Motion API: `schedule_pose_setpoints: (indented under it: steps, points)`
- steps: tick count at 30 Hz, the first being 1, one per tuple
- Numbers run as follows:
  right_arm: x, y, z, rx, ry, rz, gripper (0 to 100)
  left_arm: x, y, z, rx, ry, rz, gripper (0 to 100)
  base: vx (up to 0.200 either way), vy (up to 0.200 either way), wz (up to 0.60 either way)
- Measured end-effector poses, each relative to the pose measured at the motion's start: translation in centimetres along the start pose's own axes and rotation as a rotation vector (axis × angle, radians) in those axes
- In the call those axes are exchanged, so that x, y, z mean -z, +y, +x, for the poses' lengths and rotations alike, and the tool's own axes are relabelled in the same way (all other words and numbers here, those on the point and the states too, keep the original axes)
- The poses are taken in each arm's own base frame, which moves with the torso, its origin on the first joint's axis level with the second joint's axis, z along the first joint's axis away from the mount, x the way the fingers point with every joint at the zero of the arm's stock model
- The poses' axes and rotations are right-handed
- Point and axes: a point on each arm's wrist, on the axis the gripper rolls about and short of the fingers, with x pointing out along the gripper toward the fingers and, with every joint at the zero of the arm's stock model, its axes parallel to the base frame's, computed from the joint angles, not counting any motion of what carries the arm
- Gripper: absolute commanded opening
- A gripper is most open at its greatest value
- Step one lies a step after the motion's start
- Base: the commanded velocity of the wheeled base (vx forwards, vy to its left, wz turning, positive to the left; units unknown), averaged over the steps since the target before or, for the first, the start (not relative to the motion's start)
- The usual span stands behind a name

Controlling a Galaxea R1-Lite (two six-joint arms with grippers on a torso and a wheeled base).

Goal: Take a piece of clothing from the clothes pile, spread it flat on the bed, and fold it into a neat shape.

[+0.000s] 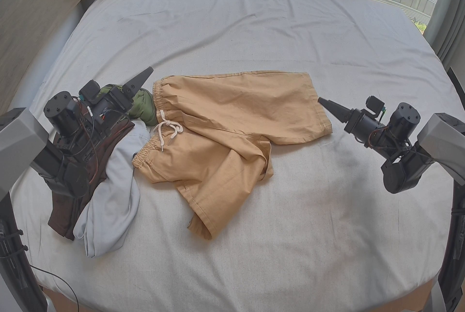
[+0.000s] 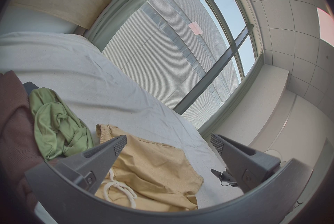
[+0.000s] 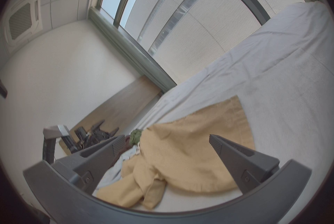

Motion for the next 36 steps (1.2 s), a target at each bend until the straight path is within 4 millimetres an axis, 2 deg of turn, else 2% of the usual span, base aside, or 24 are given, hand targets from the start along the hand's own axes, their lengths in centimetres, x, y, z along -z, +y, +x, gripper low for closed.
schedule_pose_setpoints:
  steps: [6,13,22,36]
  points:
    - [3.8,1.5,-1.1,0.024,0.110,-0.036,100,0.5,-0.7,-1.8,0.005,0.052,0.015,100,0.000,0.000,0.00]
    - [6.3,3.3,-1.3,0.008,0.186,-0.028,100,1.8,-1.4,-3.1,0.002,0.118,0.017,100,0.000,0.000,0.00]
    - [8.4,4.6,-0.5,-0.011,0.230,-0.007,100,3.7,-2.5,-3.6,0.012,0.182,-0.005,100,0.000,0.000,0.00]
    - [11.4,4.9,0.3,-0.007,0.276,0.009,100,5.8,-3.8,-4.2,0.033,0.257,0.010,100,0.000,0.000,0.00]
